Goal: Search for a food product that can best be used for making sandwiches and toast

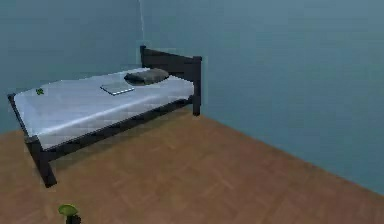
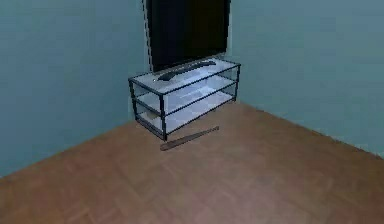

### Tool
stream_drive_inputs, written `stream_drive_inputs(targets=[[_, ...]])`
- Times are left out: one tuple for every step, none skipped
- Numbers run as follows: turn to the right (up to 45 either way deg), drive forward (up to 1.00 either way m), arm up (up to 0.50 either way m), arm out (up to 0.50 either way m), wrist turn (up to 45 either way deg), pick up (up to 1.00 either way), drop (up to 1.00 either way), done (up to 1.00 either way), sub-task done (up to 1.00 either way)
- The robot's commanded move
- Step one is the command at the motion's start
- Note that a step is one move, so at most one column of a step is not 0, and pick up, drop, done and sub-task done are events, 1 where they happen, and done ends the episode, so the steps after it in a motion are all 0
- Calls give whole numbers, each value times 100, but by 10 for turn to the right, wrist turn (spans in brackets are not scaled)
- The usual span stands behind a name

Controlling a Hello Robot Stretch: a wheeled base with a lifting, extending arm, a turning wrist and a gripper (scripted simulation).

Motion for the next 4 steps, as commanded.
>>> stream_drive_inputs(targets=[[-450, 0, 0, 0, 0, 0, 0, 0, 0], [-450, 0, 0, 0, 0, 0, 0, 0, 0], [-300, 0, 0, 0, 0, 0, 0, 0, 0], [0, 100, 0, 0, 0, 0, 0, 0, 0]])
